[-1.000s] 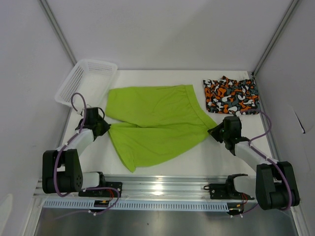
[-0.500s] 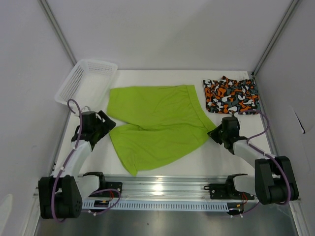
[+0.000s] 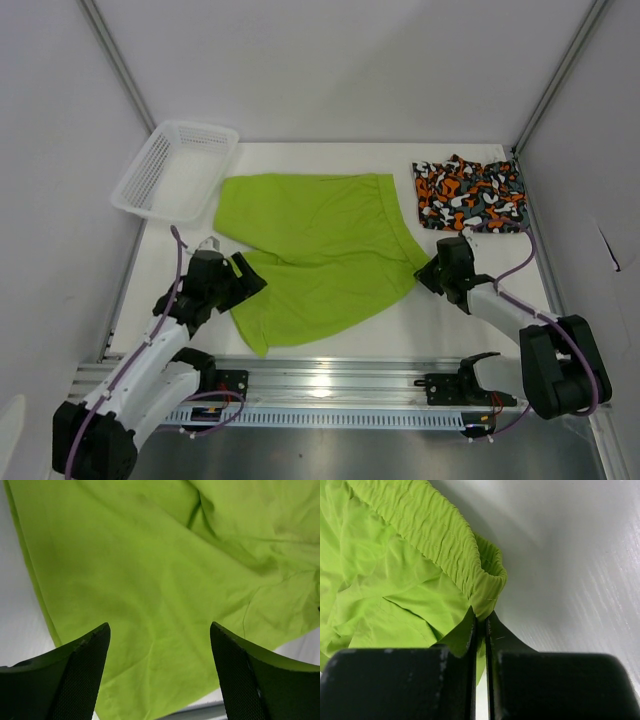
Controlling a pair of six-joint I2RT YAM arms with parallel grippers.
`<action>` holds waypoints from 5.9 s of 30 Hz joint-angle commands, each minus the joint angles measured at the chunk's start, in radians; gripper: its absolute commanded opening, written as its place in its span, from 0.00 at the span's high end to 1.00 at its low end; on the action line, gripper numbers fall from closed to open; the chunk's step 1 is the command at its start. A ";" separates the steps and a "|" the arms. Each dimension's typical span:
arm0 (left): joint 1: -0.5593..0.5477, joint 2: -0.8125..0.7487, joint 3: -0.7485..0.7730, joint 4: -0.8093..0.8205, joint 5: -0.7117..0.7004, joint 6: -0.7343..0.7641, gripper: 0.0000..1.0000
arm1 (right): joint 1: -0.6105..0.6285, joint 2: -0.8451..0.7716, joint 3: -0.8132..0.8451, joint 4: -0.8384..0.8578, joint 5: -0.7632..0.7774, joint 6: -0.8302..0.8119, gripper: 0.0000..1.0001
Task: Fold and stack the shorts
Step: Flatten the shorts out, then fold the shorts
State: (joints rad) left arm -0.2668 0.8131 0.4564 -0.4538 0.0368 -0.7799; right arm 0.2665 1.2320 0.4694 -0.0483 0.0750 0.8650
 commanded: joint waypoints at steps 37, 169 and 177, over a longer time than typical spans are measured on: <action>-0.520 -0.091 -0.007 -0.482 -0.209 -0.447 0.37 | 0.020 0.153 0.095 -0.015 0.094 0.085 1.00; -0.986 0.508 0.231 -0.637 -0.393 -0.304 1.00 | -0.096 0.170 0.167 -0.076 0.040 0.034 1.00; -1.037 0.578 0.185 -0.634 -0.316 -0.276 0.95 | -0.098 0.162 0.189 -0.125 0.063 0.011 1.00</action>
State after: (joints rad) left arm -1.2728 1.3548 0.6621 -1.0229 -0.3325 -1.0561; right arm 0.1726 1.3998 0.6178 -0.1535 0.0887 0.9039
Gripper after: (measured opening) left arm 0.033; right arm 0.039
